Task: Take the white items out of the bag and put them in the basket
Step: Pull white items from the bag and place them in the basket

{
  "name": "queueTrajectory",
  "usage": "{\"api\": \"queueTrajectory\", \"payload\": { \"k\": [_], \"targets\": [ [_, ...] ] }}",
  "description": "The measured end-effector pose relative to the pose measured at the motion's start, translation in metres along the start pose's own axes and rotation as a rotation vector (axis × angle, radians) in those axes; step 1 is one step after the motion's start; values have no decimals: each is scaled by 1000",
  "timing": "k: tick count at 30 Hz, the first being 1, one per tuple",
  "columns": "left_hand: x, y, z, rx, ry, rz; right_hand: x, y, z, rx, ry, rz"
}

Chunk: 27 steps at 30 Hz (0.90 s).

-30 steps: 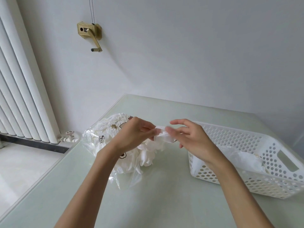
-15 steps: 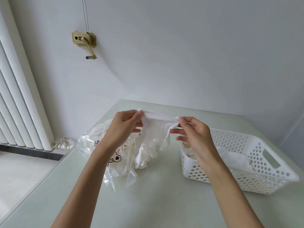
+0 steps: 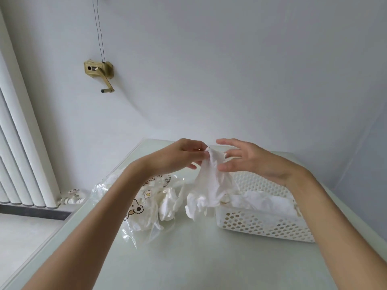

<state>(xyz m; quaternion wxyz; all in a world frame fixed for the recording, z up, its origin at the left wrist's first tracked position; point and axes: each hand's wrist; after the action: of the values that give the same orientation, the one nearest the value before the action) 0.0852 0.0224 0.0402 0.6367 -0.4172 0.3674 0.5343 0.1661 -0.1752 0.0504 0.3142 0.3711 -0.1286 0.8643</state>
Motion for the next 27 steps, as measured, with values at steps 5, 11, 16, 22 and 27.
{"api": "queueTrajectory", "payload": {
  "k": [5,11,16,22,27],
  "targets": [
    [-13,-8,-33,43,121,6,-9,28,23,-19,44,-39],
    [-10,-21,-82,134,275,99,-19,48,37,-339,-22,-56],
    [3,-40,-122,-7,310,-23,-26,55,43,-660,52,26],
    [13,-50,-117,-153,391,-117,-54,75,73,-744,77,72],
    [18,-58,-112,-175,350,-139,-77,73,77,-890,24,19]
  ]
}}
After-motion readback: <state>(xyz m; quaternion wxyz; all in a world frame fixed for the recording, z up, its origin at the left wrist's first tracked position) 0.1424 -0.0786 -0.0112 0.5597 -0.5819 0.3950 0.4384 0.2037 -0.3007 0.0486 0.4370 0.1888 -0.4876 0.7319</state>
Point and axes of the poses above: each hand's wrist, its own y-axis away from the middle knuckle, its own z-axis out of the back of the hand, x = y × z, and after that the axes turned 10 degrees about y, right-handed
